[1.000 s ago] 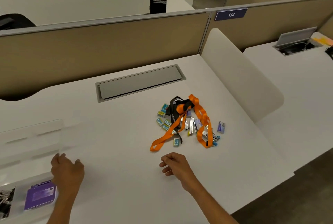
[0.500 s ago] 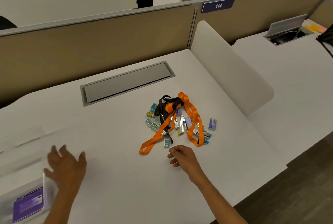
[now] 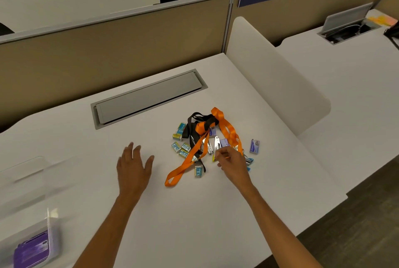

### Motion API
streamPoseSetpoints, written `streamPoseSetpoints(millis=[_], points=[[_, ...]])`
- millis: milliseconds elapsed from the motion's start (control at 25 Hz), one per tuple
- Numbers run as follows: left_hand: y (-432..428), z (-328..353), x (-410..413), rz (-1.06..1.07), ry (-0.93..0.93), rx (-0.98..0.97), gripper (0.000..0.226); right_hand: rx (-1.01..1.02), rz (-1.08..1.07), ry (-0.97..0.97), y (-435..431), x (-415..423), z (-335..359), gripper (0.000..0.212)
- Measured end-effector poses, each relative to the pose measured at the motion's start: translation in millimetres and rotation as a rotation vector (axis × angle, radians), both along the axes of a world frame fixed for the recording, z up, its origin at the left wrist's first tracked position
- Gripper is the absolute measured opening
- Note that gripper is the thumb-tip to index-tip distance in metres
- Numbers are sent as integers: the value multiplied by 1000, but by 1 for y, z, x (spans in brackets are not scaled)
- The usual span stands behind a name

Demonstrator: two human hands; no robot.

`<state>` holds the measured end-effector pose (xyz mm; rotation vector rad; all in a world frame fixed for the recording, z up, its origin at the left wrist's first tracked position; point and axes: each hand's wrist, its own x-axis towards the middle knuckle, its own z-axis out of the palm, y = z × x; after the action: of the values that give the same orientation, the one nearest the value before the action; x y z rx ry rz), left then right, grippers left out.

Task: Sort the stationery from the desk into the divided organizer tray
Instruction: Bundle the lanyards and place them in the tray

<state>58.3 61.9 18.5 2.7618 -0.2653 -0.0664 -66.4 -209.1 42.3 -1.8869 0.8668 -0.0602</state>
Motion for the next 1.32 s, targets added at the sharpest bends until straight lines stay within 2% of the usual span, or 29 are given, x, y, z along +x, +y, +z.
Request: streamPoseSetpoints(millis=[240,440,520,680,800,920,1080,1200,1320], points=[[-23,-9,2,-63,89,-41,57,-70,9,-21,-10,12,-3,8],[-40,-9,-5,-95,171,-91,55,-125,30,-8,-9,26,5,19],[-47,-10,-7,-127,191,-110,54,-116,45,-27,-6,37,7,33],[-63,-10,-5,-162,219,-134,53,-298,151,22,-1,62,7,84],[-75,-7,-4,-175,224,-165,53,-444,223,66,4,86,7,99],[-80,-7,-1,-174,232,-192,52,-547,300,161,13,107,0,90],[-79,-6,2,-175,225,-226,51,-631,285,178,22,123,-8,54],[-75,-5,3,-150,230,-244,50,-589,243,104,20,122,-12,32],[-74,-3,3,-130,236,-270,49,-461,203,5,12,117,-13,23]])
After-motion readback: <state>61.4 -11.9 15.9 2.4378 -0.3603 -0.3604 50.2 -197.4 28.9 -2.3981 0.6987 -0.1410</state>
